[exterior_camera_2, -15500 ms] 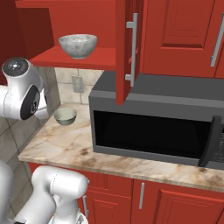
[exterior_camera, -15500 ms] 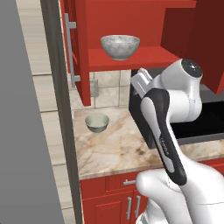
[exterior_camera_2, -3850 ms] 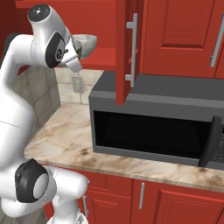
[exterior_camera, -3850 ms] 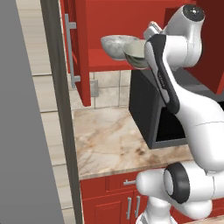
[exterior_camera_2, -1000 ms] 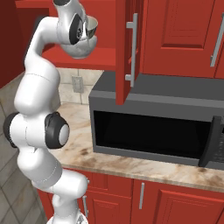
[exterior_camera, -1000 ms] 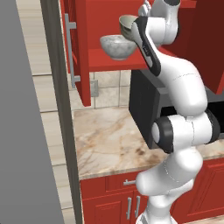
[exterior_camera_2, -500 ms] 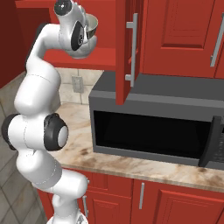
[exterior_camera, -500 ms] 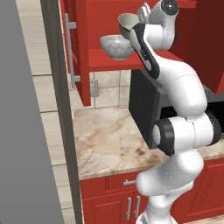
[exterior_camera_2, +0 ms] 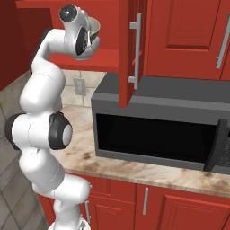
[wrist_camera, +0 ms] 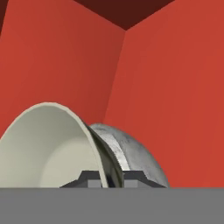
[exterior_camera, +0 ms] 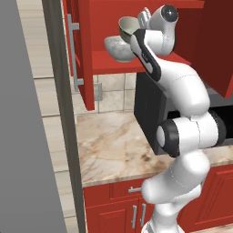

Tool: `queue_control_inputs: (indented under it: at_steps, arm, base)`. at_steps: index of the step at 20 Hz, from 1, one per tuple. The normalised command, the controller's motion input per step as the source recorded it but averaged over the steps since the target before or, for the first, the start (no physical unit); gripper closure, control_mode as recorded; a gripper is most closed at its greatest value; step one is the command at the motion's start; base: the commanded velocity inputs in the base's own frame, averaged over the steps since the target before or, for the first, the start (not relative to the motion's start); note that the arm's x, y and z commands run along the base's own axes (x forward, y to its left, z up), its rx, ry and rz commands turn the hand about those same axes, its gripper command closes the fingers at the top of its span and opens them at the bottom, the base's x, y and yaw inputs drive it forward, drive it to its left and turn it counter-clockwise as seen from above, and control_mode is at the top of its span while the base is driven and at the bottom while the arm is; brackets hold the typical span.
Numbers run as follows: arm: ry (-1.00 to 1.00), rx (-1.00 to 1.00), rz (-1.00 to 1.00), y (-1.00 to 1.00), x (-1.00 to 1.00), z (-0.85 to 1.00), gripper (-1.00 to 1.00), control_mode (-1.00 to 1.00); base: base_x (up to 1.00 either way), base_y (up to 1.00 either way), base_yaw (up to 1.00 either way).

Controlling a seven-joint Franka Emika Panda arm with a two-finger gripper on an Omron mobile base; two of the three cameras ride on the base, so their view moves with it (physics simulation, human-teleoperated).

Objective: Pick up the bowls on the counter and stack them on top of one another in the open cabinet. Place the smaller bowl on top of the larger bowl.

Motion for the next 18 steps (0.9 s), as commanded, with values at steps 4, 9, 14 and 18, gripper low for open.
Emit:
queue_control_inputs:
  at_steps: [4, 9, 14, 18]
  arm:
    - [0.04, 0.00, 0.04, 0.14, 0.34, -0.12, 1.00, -1.00]
    - [0.07, 0.01, 0.03, 0.07, 0.21, -0.12, 1.00, -1.00]
    - [0.14, 0.00, 0.04, 0.01, 0.01, -0.13, 1.00, -1.00]
    - [0.20, -0.05, 0.07, 0.04, 0.00, -0.10, 1.00, -1.00]
  base:
    - [0.00, 0.00, 0.00]
    - [0.00, 0.00, 0.00]
    - [0.00, 0.00, 0.00]
    - [0.00, 0.00, 0.00]
